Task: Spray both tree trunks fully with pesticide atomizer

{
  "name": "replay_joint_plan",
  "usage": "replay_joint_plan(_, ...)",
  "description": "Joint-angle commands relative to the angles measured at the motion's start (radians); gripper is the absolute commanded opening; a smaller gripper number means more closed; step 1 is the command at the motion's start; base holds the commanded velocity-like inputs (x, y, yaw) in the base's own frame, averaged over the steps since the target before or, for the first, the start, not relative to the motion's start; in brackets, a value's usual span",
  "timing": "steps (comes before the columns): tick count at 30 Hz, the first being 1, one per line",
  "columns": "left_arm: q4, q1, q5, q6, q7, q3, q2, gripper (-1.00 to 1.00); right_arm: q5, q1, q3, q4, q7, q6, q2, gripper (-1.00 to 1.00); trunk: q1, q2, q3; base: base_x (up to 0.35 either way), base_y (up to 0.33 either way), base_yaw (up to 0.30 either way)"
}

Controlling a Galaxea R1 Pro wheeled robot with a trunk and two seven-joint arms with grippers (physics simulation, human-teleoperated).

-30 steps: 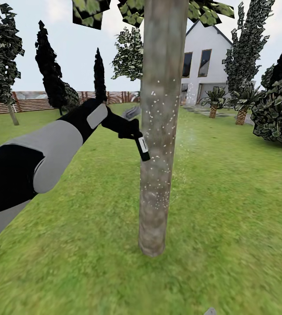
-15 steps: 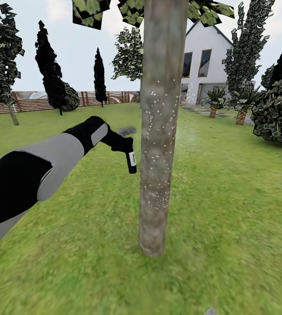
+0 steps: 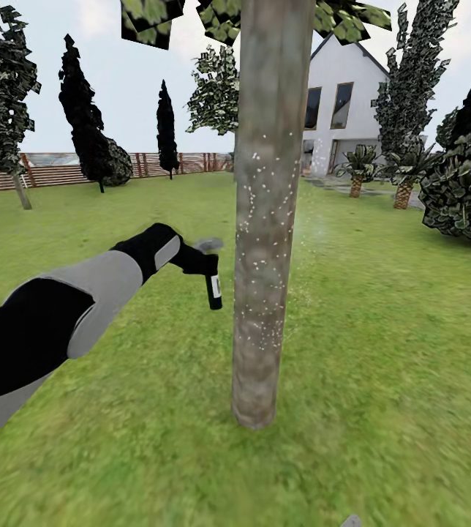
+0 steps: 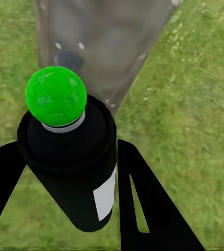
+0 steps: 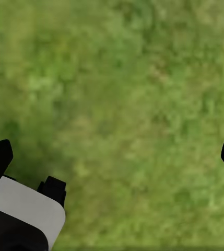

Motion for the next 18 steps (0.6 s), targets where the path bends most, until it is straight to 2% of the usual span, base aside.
replay_joint_plan(1, 0.0, 0.014, 0.001, -0.013, 0.0, 0.002, 0.0, -1.0, 0.0, 0.0, 0.0, 0.0, 0.0, 0.0, 0.0, 1.0, 0.0, 0.0, 0.0, 0.0, 0.0, 0.0)
replay_joint_plan(5, 0.0, 0.052, 0.001, -0.066, 0.0, 0.002, 0.0, -1.0, 0.0, 0.0, 0.0, 0.0, 0.0, 0.0, 0.0, 1.0, 0.0, 0.0, 0.0, 0.0, 0.0, 0.0)
replay_joint_plan(8, 0.0, 0.083, 0.002, -0.149, 0.0, 0.002, 0.001, -1.0, 0.0, 0.0, 0.0, 0.001, 0.0, 0.0, 0.0, 1.0, 0.0, 0.0, 0.0, 0.0, 0.0, 0.0)
replay_joint_plan(11, 0.0, 0.112, 0.002, -0.175, 0.0, 0.002, 0.001, -1.0, 0.0, 0.0, 0.0, 0.001, -0.001, 0.0, 0.0, 1.0, 0.0, 0.0, 0.0, 0.0, 0.0, 0.0)
replay_joint_plan(15, 0.0, 0.19, 0.001, -0.277, 0.0, 0.004, 0.002, -1.0, 0.0, 0.0, 0.0, 0.001, -0.001, 0.0, 0.0, 1.0, 0.0, 0.0, 0.0, 0.0, 0.0, 0.0)
replay_joint_plan(18, 0.0, 0.204, 0.001, -0.287, 0.0, 0.003, 0.003, -1.0, -0.001, 0.0, 0.0, 0.001, 0.001, -0.002, 0.0, 1.0, 0.0, 0.0, 0.0, -0.108, 0.042, 0.0)
